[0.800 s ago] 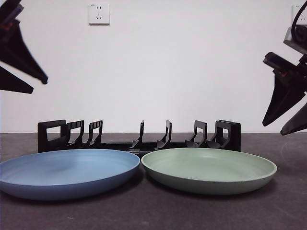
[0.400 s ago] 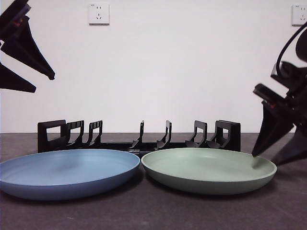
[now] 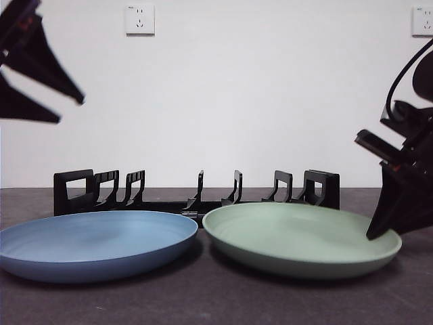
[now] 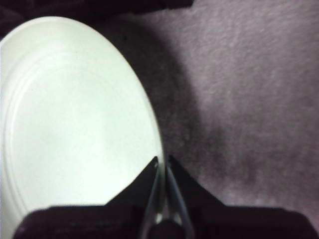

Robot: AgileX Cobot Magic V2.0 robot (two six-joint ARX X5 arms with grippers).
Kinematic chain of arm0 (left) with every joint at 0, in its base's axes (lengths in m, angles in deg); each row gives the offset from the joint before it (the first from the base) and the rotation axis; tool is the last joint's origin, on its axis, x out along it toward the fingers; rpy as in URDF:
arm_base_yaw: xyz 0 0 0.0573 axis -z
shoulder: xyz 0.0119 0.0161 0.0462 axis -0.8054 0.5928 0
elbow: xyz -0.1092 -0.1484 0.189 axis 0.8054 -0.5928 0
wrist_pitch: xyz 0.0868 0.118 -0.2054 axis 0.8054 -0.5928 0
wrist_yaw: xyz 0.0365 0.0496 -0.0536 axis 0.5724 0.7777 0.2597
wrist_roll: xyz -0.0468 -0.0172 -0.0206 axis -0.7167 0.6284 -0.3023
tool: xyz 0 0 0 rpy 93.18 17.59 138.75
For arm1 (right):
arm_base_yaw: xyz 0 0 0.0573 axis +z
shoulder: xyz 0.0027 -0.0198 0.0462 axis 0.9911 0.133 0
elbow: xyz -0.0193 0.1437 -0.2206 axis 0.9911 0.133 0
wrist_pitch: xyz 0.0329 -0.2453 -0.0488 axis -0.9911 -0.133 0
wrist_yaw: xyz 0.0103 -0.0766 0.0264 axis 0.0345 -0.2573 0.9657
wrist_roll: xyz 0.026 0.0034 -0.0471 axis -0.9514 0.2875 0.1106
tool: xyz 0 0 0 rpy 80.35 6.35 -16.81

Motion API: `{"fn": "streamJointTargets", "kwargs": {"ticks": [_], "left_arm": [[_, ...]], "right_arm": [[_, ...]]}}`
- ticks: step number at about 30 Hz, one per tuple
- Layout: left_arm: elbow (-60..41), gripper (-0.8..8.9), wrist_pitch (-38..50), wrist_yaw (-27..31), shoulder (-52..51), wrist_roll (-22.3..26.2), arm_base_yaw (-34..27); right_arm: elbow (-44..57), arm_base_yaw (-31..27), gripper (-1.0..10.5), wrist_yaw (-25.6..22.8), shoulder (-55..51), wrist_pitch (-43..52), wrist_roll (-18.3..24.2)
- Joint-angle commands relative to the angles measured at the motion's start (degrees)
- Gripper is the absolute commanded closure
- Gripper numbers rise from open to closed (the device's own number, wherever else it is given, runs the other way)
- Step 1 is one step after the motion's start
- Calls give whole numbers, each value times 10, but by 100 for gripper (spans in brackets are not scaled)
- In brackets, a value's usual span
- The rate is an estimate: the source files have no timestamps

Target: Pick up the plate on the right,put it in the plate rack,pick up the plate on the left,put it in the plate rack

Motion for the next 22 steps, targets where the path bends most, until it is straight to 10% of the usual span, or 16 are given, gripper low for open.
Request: {"fn": "streamJointTargets", "kwargs": {"ticks": [1,8,22], "left_arm": [[1,562,29,-49,1,51,21],[43,562,-26,-32,1,201,155],[96,564,-102,305,50,416,477]], "right_arm": [[0,1,958,3,-30,3,-16],[-9,1,959,3,-96,-37,-35],[-67,10,958,26,-98,-134,-21]]}}
